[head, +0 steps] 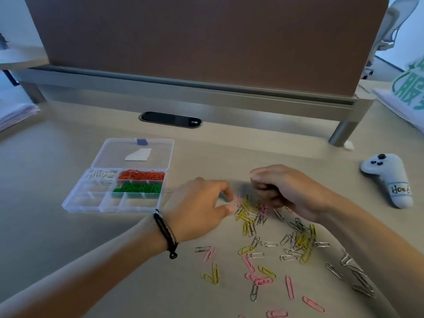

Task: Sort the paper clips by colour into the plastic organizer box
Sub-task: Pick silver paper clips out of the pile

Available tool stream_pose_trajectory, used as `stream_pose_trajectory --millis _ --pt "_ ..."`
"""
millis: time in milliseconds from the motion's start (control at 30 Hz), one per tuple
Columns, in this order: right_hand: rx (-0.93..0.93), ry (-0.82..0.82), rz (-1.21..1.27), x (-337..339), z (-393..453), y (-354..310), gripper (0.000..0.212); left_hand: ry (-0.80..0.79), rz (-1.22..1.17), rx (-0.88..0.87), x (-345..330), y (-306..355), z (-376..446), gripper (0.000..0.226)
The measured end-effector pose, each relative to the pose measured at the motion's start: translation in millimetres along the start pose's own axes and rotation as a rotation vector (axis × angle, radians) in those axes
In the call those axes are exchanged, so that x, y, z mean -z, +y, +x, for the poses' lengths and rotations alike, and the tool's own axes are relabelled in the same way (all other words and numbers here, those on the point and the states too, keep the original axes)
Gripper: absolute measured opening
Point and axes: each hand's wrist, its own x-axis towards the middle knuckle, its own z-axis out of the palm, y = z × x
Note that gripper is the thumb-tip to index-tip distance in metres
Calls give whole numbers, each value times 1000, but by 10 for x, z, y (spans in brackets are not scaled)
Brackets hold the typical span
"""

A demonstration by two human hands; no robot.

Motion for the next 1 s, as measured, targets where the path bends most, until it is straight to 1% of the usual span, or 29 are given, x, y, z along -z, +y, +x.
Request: stream_pose_trajectory --millis 133,267,367,433,533,600,667,733,867,933,1000 --pt "16 3 151 82 -91 43 29 71 36 -59 -31 93 15 28" --pt "21 55 193 150 -109 59 24 82 95 -65 -75 184 34 31" --pt "26 69 241 167 -97 101 22 80 69 -54 -127 218 57 22" --pt "29 48 258 172 -88 137 18 100 91 -85 -124 218 86 15" --pt "20 6 257 184 -81 204 17 82 239 -150 -108 177 109 13" --pt "3 -14 260 174 -80 238 16 59 451 -301 -139 148 98 8" --pt "-22 -50 315 150 -77 252 10 -33 632 -368 -123 156 75 29" --pt "-41 -92 391 121 -75 253 7 -74 694 -347 -112 127 84 35" --pt "-78 -101 462 107 -52 256 13 -107 744 -353 -105 67 127 35" --pt "-114 -65 435 109 -19 271 25 -94 752 -371 -110 27 162 36" --pt "-134 -29 377 100 -16 269 35 -94 752 -387 -81 41 160 30"
